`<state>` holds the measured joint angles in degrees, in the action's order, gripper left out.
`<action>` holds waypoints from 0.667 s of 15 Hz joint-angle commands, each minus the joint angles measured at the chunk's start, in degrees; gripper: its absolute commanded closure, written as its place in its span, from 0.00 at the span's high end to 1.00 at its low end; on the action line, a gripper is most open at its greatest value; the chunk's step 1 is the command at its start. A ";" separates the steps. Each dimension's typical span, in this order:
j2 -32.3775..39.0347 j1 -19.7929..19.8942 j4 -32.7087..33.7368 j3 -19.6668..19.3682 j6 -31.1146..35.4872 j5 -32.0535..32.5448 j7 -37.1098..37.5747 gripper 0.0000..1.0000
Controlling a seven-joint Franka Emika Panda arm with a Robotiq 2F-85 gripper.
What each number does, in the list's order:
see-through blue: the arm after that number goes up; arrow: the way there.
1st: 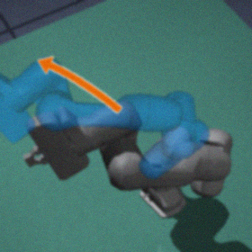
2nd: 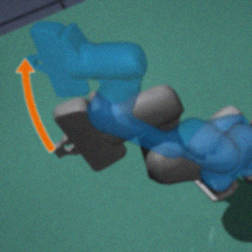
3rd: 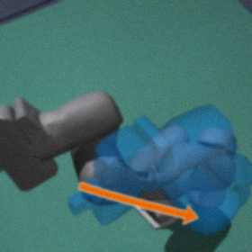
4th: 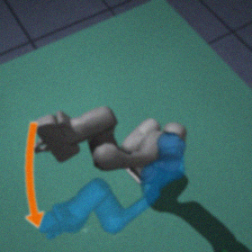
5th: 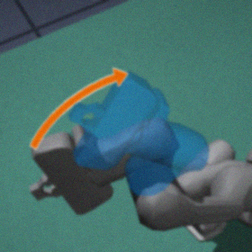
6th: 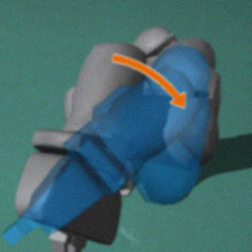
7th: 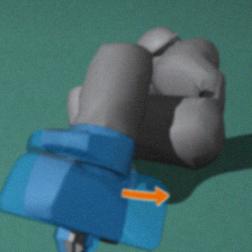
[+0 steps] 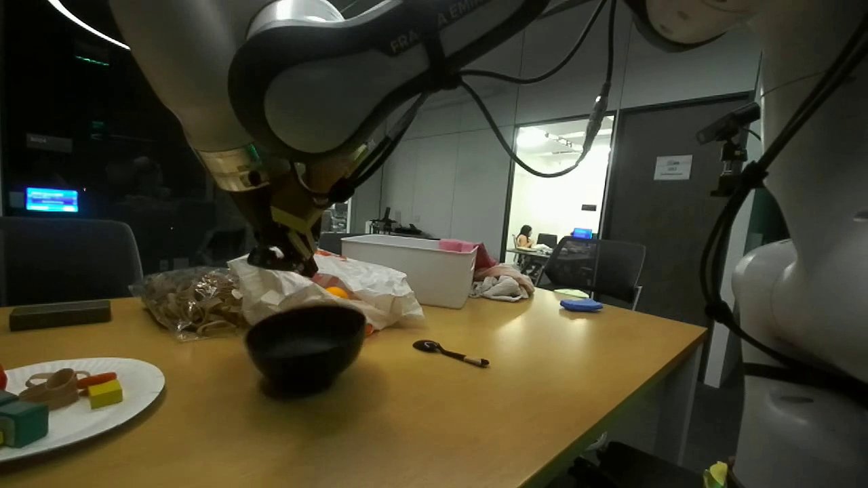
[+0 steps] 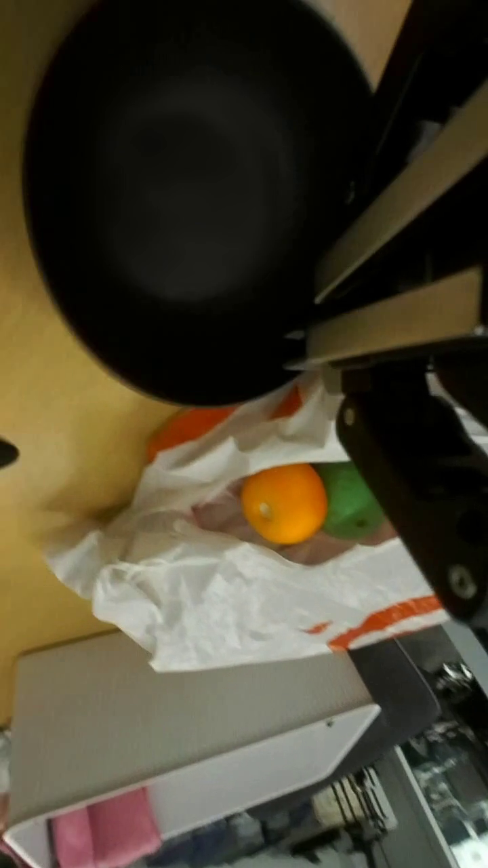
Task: Empty the stuff in the bowl onto the bowl
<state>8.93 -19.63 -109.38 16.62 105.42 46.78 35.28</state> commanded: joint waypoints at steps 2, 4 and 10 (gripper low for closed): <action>-0.11 2.52 -0.34 -1.27 3.17 -15.17 -5.73 0.07; -0.60 3.32 -1.24 -2.00 5.78 -22.15 -7.91 0.08; -1.84 3.03 -1.31 -2.83 9.88 -30.36 -9.24 0.55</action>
<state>9.11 -16.43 -110.42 13.93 113.70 20.35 27.71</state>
